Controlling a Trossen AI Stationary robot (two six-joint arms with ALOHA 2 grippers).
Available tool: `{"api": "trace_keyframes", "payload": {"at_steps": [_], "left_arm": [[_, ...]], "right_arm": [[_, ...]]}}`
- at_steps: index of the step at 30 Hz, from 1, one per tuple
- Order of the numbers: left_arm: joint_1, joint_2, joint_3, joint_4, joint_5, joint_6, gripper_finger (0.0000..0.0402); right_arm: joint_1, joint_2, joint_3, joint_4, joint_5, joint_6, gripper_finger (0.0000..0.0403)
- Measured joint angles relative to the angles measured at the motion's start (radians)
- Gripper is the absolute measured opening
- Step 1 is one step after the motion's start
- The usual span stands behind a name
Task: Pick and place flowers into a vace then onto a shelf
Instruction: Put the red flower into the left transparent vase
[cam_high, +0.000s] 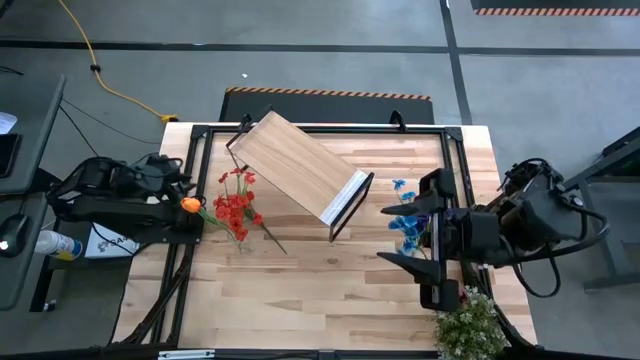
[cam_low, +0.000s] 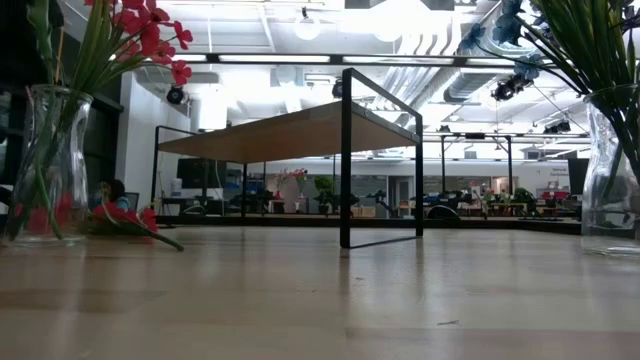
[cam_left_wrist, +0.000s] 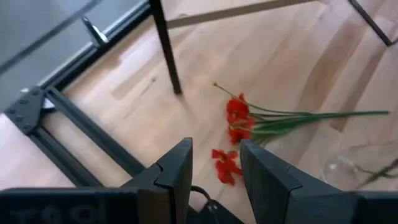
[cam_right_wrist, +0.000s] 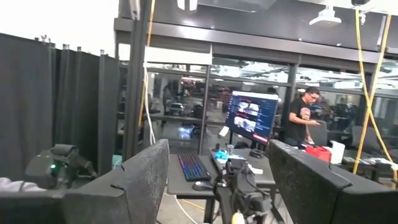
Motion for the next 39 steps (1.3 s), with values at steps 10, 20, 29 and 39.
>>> {"api": "trace_keyframes", "payload": {"at_steps": [10, 20, 29, 39], "left_arm": [[0.000, 0.005, 0.168, 0.091, -0.049, 0.027, 0.0168], [-0.086, 0.099, 0.459, 0.075, -0.121, 0.107, 0.0168], [-0.458, 0.127, 0.695, -0.084, -0.399, -0.063, 0.0168], [-0.790, 0.039, 0.676, -0.084, -0.587, -0.043, 0.0168]], "right_arm": [[0.000, 0.000, 0.000, 0.055, -0.005, -0.041, 0.0265], [-0.007, 0.000, 0.000, 0.059, 0.000, -0.069, 0.0265], [-0.013, -0.002, 0.000, 0.055, -0.004, -0.052, 0.0265], [-0.013, -0.002, 0.000, 0.054, -0.012, -0.026, 0.0265]]}}
